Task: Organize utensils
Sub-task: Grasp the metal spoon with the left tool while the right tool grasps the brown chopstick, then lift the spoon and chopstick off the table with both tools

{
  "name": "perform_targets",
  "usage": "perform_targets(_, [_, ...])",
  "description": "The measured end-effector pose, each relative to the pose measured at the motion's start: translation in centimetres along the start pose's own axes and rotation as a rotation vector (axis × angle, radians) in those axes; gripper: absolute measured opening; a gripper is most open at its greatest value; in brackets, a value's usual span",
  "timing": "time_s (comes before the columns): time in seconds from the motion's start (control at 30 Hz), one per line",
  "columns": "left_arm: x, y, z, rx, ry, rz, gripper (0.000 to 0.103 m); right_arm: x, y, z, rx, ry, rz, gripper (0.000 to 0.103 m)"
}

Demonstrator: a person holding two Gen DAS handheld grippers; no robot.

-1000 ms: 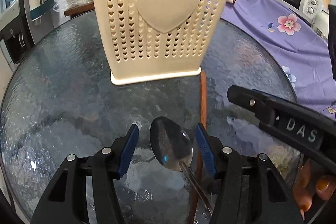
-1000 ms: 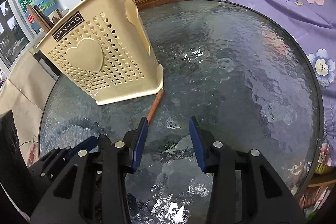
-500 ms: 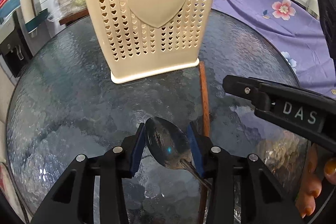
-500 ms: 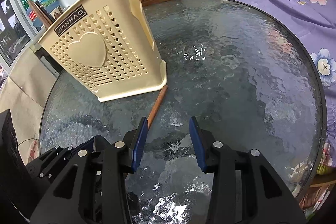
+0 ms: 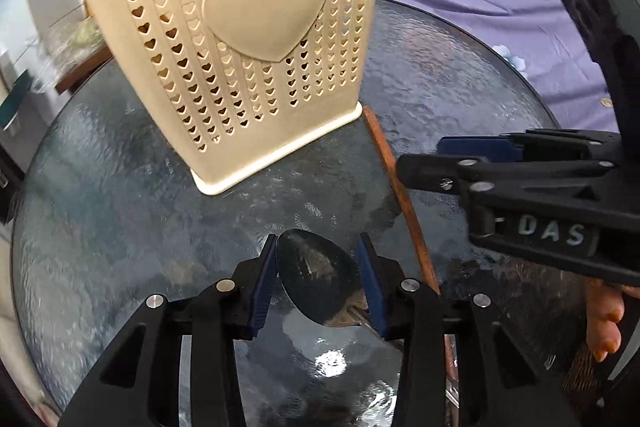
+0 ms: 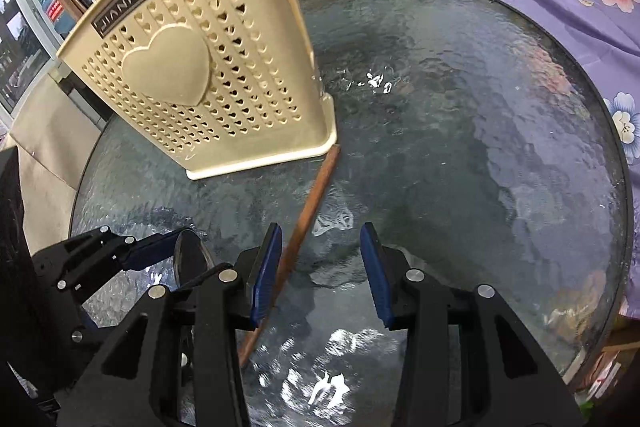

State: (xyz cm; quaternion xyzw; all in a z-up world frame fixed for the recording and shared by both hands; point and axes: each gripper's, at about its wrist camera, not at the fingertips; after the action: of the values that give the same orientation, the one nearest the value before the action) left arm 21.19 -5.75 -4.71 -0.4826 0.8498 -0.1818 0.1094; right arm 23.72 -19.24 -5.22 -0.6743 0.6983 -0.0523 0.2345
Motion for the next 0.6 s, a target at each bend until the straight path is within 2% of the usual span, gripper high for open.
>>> perform_targets(0.13, [-0.3,-0.1,0.1,0.002,-0.015,0.003,0.039,-1.0,-0.2,0.6,0.013,0.043,0.005,0.041])
perform_targets(0.27, [-0.2,-0.2,0.1,0.016,-0.040,-0.003,0.041,-1.5,-0.2,0.9,0.042,0.093,0.012,0.025])
perform_targets(0.4, [-0.1,0.4,0.0,0.024,-0.037,-0.024,0.047,-1.8,-0.2,0.9,0.043,0.089,-0.018,0.020])
perform_targets(0.5, [-0.6,0.9,-0.3,0.029,-0.038,-0.046,0.047,-2.4,0.1,0.8,0.037,0.090,-0.057,0.011])
perform_targets(0.6, [-0.7,1.4,-0.6,0.033,-0.041,-0.054,0.047,-2.8,0.4,0.6,0.029,0.094,-0.099,0.009])
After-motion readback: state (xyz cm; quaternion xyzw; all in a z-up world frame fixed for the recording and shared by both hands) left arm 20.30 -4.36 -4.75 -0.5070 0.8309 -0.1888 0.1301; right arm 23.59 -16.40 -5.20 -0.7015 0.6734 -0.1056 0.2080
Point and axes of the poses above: each gripper's, at about its wrist camera, not at the fingertips, and z roughly the way its jaws point, x to its right, y to its underside, and after that the axes turned 9 degrees about -x, right-handed
